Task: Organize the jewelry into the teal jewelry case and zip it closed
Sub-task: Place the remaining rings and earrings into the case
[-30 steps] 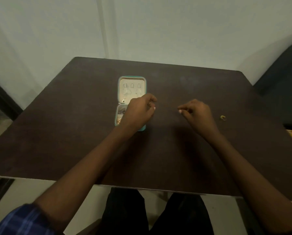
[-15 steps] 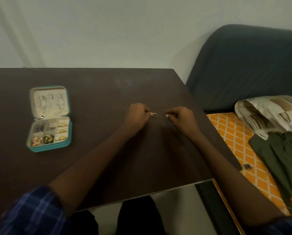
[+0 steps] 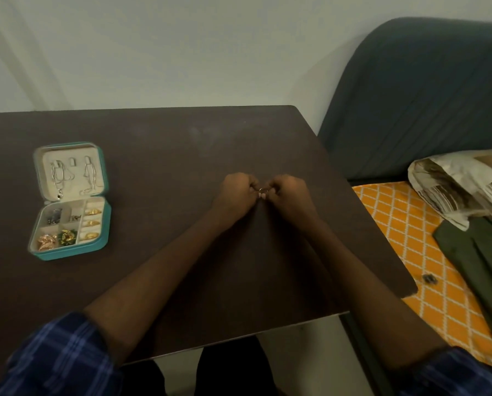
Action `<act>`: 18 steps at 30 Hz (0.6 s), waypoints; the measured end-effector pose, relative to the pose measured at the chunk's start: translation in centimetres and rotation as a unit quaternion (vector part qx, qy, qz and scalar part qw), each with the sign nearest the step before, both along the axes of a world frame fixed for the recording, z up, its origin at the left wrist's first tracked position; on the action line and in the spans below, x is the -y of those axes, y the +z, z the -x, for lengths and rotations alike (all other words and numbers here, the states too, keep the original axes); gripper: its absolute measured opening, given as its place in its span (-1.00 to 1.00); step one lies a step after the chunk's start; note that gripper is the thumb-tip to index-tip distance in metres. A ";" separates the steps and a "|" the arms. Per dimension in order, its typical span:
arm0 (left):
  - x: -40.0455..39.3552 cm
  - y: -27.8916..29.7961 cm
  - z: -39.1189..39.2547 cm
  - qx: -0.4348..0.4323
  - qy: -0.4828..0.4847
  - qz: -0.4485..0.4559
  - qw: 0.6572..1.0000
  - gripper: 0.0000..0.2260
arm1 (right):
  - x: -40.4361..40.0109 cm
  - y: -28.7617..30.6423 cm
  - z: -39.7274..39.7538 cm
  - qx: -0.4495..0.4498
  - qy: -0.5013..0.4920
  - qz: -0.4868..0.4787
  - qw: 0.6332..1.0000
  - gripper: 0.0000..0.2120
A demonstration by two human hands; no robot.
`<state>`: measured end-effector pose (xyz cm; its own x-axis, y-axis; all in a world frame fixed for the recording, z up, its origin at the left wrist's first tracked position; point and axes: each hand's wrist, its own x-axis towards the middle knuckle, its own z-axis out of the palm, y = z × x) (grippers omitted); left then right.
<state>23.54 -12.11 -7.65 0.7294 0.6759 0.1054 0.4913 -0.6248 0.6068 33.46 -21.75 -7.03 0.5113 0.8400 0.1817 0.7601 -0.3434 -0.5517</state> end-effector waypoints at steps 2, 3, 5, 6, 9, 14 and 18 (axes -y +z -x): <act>0.3 0.3 0.4 0.028 -0.008 0.010 1.000 -0.87 | 0.1 -0.1 -0.1 -0.033 -0.012 -0.015 0.999 -0.98; 0.4 0.5 0.7 0.045 -0.014 0.016 0.999 -0.88 | 0.2 0.0 0.0 -0.044 -0.014 -0.025 0.999 -0.94; 0.4 0.9 1.5 0.077 -0.018 0.034 0.996 -0.90 | 0.3 0.3 0.4 -0.054 -0.016 -0.052 0.997 -0.93; 0.2 1.2 2.1 0.095 -0.012 0.048 0.994 -0.90 | 0.3 0.5 0.8 -0.057 -0.012 -0.068 0.996 -0.93; -0.6 2.1 4.5 0.138 -0.006 0.085 0.987 -0.92 | -0.5 1.5 2.3 -0.070 0.016 -0.102 0.992 -0.93; -3.0 3.8 10.6 0.152 -0.015 0.072 0.986 -0.89 | -3.2 3.1 6.3 -0.070 0.116 -0.106 0.985 -0.93; -5.0 5.1 16.1 0.137 0.003 0.027 0.990 -0.89 | -6.2 4.0 10.8 -0.082 0.171 -0.133 0.973 -0.95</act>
